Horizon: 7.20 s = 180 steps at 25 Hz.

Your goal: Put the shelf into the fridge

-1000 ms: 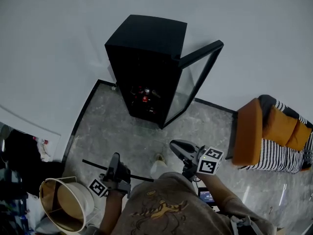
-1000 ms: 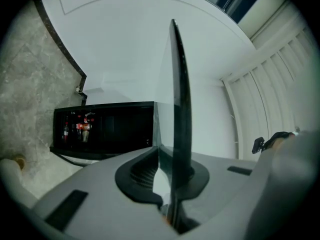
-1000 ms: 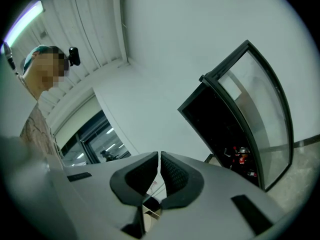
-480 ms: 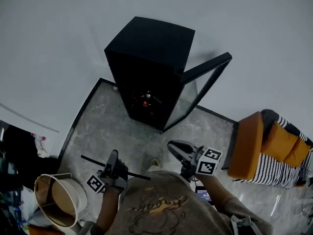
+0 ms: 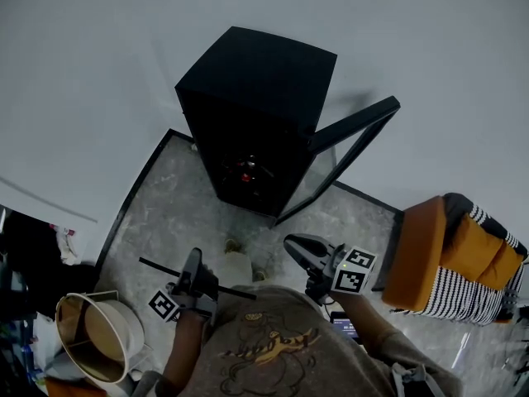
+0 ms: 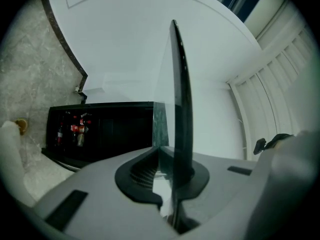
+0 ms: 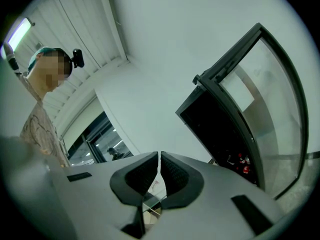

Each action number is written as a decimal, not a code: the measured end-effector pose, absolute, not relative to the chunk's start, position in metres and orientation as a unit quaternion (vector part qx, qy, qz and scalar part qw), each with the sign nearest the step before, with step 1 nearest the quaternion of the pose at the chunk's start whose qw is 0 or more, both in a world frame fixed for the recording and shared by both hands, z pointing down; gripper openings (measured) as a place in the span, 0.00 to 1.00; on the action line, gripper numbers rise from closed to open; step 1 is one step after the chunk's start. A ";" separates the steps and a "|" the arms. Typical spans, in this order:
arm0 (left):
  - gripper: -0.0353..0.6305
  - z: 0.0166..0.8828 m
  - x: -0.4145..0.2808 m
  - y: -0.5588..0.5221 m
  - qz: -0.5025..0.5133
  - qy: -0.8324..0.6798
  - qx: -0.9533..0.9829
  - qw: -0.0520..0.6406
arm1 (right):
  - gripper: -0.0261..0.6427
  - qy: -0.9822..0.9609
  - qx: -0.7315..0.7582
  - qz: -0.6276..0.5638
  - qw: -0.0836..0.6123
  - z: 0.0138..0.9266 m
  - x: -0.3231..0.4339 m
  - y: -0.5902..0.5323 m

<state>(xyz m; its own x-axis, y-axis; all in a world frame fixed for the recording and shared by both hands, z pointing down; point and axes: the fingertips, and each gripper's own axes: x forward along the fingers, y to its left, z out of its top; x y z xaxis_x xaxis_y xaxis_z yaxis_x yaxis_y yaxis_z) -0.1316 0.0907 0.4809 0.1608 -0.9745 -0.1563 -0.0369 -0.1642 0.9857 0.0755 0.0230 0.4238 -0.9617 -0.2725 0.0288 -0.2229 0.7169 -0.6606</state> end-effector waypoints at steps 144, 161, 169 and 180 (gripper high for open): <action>0.08 0.745 -0.106 -0.337 -0.423 -0.411 0.557 0.586 | 0.08 0.869 -0.265 -0.417 -0.006 0.465 0.002 -0.101; 0.08 0.754 -0.097 -0.376 -0.422 -0.413 0.564 0.577 | 0.08 0.864 -0.267 -0.426 -0.011 0.469 0.004 -0.093; 0.08 0.752 -0.093 -0.396 -0.418 -0.413 0.573 0.571 | 0.08 0.863 -0.269 -0.428 -0.010 0.471 0.007 -0.094; 0.15 0.748 -0.091 -0.393 -0.425 -0.399 0.575 0.573 | 0.08 0.866 -0.257 -0.428 -0.013 0.471 0.008 -0.092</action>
<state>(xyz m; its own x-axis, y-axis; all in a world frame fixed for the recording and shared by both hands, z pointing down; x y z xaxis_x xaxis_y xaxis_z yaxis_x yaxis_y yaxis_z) -0.0908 -0.3927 0.7484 0.3192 -0.9472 -0.0308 0.0283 -0.0230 0.9993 0.0077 -0.0919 0.4706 -0.8673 -0.4345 0.2427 -0.4568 0.5016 -0.7346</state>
